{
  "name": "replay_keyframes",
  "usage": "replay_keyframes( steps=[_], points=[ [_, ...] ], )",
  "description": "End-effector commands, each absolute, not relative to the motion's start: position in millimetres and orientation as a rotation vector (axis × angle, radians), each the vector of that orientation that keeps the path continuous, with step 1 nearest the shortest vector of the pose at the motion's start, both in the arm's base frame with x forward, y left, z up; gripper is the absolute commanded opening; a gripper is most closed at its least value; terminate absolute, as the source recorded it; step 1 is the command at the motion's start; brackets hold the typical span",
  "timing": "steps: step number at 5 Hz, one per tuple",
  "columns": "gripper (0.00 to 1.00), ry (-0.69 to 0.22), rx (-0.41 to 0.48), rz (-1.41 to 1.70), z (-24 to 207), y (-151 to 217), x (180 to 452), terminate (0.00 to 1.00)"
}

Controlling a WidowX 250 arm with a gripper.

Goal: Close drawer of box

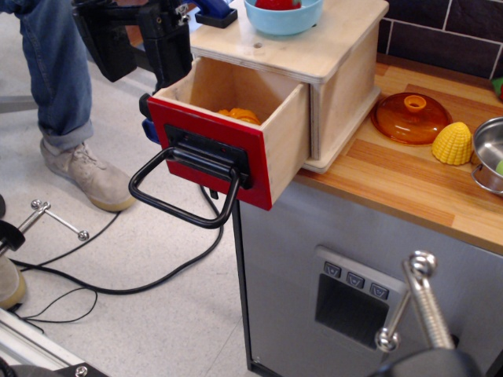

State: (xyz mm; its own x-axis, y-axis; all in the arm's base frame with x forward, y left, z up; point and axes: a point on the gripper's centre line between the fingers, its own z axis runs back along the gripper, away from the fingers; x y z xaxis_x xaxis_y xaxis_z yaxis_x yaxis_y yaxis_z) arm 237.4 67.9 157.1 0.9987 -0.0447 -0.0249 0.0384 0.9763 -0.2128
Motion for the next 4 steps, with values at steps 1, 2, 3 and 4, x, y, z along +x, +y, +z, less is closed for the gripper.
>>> replay_keyframes(
  steps=[1,2,3,4],
  points=[
    [1.0,0.03,-0.214,-0.042,157,68,237,0.0],
    [1.0,0.055,-0.199,-0.04,148,69,237,0.0],
    [1.0,0.022,-0.165,-0.043,130,69,234,0.0],
    [1.0,-0.031,-0.134,-0.022,116,68,234,0.0]
  ],
)
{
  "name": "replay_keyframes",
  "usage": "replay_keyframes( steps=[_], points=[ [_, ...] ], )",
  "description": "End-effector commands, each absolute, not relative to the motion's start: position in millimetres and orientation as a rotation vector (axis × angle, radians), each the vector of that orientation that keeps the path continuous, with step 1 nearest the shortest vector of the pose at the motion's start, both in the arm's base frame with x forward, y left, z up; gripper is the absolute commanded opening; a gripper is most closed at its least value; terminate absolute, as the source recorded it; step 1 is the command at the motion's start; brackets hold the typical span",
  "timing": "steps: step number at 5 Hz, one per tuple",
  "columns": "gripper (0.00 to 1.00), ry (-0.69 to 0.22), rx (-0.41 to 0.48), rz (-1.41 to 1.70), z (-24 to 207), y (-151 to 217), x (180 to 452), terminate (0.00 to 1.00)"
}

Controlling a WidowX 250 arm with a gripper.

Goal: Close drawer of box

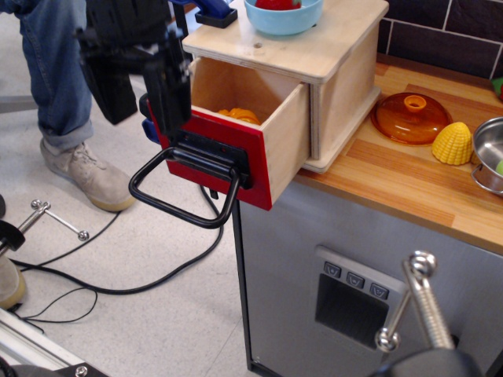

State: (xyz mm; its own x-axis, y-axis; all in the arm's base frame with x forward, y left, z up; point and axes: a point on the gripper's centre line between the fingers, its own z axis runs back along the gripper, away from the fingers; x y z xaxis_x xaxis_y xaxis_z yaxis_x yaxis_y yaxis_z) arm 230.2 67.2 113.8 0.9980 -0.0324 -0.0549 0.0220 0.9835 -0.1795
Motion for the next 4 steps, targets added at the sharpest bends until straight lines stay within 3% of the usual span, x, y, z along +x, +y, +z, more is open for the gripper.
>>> replay_keyframes(
  steps=[1,4],
  points=[
    [1.0,-0.084,-0.119,-0.004,104,64,234,0.0],
    [1.0,-0.157,-0.093,0.062,79,46,254,0.0]
  ],
)
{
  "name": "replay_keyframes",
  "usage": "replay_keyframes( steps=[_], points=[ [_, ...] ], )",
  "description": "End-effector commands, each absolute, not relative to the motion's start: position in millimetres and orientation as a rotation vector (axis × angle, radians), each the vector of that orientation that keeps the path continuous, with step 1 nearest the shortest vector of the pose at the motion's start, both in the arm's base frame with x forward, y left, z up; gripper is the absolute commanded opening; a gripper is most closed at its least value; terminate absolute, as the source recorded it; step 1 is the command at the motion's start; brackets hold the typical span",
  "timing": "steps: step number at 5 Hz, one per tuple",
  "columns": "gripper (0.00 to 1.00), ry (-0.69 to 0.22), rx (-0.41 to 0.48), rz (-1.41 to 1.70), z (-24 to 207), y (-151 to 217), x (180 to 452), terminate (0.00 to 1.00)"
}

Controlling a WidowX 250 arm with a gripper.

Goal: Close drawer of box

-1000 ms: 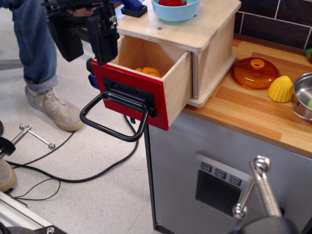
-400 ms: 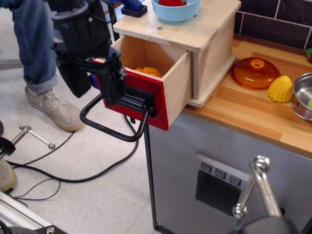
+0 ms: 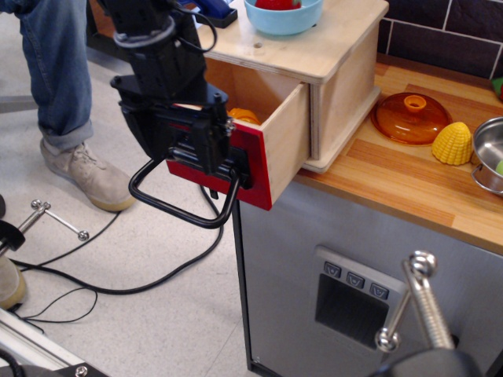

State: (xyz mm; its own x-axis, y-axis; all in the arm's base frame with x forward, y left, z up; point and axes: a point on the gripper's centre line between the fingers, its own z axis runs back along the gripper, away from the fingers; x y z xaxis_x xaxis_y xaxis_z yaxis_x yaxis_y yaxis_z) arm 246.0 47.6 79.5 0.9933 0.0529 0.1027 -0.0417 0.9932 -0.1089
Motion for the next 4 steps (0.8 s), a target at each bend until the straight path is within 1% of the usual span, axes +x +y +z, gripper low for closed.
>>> replay_keyframes(
  steps=[1,2,3,4],
  points=[
    [1.0,-0.188,-0.072,0.081,73,43,260,0.0],
    [1.0,-0.195,-0.061,0.111,76,43,279,0.0],
    [1.0,-0.161,-0.069,0.139,82,47,303,0.0],
    [1.0,-0.177,-0.038,0.138,83,49,314,0.0]
  ],
)
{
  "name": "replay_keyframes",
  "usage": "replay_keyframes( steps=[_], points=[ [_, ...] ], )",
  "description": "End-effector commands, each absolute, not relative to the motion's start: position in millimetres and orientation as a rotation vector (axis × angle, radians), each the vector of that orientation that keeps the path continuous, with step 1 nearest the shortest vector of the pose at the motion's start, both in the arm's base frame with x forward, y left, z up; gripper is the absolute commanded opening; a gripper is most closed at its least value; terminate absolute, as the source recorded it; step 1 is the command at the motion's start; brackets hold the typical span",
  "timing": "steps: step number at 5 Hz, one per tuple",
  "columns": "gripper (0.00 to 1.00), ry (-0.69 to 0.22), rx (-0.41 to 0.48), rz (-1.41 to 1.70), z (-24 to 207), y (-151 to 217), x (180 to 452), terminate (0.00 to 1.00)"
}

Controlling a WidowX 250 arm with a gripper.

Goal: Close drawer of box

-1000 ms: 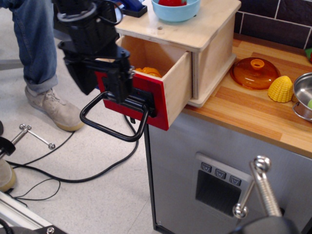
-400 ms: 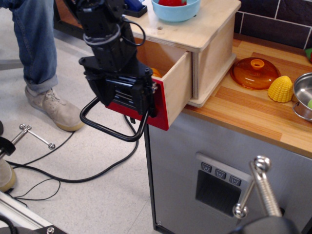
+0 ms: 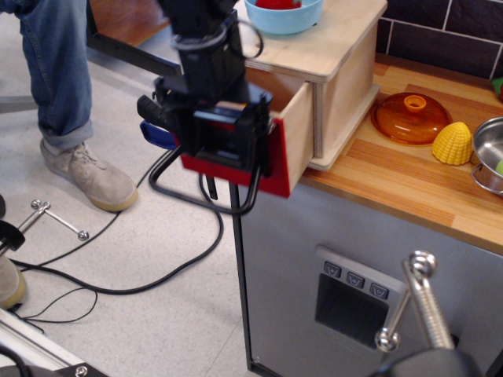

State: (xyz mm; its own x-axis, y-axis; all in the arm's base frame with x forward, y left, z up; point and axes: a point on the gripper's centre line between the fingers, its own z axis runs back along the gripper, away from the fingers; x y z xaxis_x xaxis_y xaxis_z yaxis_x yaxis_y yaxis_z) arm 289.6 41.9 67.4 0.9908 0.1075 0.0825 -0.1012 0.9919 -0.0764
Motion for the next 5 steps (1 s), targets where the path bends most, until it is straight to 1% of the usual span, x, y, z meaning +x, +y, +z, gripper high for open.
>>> replay_keyframes(
  steps=[1,2,3,4,5],
  points=[
    [1.0,-0.184,-0.013,0.101,92,54,317,0.0],
    [1.0,-0.201,0.001,0.088,102,64,326,0.0],
    [1.0,-0.217,0.012,0.088,102,69,338,0.0],
    [1.0,-0.231,0.026,0.088,104,73,360,0.0],
    [1.0,-0.23,0.05,0.099,101,79,379,0.0]
  ],
)
